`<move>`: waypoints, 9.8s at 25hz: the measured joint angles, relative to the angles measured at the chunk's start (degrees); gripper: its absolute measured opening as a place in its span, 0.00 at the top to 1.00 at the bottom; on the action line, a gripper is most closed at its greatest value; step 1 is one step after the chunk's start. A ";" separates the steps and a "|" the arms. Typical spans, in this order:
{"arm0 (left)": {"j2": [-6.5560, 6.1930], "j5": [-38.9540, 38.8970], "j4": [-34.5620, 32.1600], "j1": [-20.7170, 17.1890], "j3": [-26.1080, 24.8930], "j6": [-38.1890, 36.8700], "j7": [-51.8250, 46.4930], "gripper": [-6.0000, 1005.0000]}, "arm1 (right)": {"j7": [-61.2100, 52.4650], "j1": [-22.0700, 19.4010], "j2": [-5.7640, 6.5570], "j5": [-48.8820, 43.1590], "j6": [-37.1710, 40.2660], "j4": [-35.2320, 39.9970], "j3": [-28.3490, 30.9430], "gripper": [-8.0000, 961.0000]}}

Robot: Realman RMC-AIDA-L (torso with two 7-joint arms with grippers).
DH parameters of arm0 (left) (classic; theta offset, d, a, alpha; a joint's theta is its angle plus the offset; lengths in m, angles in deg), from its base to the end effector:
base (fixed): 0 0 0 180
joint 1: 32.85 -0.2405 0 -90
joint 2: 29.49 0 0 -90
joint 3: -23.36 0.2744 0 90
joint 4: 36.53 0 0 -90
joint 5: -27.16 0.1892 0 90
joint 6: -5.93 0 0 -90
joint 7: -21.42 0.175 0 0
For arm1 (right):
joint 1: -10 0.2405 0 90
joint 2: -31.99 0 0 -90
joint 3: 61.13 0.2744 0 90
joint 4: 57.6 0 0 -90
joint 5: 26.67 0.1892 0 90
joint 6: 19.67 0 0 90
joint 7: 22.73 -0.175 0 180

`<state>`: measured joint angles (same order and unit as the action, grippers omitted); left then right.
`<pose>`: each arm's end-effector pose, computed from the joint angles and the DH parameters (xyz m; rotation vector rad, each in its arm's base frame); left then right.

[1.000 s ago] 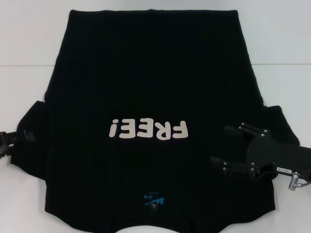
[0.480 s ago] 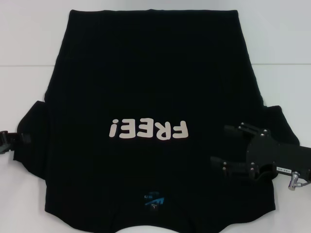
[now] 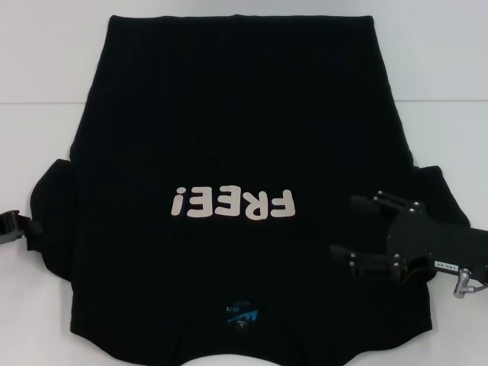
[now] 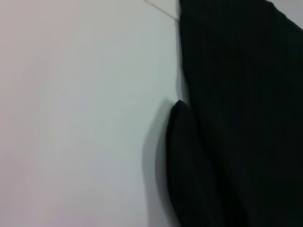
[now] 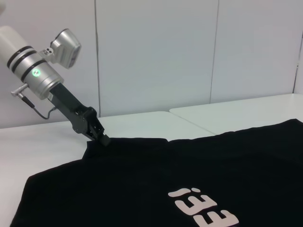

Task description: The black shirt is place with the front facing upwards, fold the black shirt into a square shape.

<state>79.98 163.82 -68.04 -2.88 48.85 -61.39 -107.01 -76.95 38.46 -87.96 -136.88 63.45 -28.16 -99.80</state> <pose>-0.3908 0.3577 0.0396 -1.8325 -1.7582 -0.3859 0.2678 0.3262 -0.0563 -2.6299 0.2766 0.6580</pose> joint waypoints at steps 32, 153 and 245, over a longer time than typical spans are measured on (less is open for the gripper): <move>-0.83 -0.05 -9.66 -1.36 -1.22 -5.21 -1.70 0.99 | 0.00 -0.44 0.00 0.08 0.10 0.05 0.76 0.02; 8.77 -23.64 -1.60 -7.76 3.87 -29.49 58.64 0.26 | -95.02 10.97 9.28 -42.18 4.52 21.05 6.91 0.02; 8.56 -23.78 -1.52 -6.89 3.35 -27.62 57.33 0.27 | -84.85 23.38 4.46 -42.05 -1.77 16.62 -8.63 0.89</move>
<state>88.54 140.04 -69.56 -9.77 52.19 -89.01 -49.68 -161.80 61.84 -83.51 -178.93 61.68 -11.54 -108.43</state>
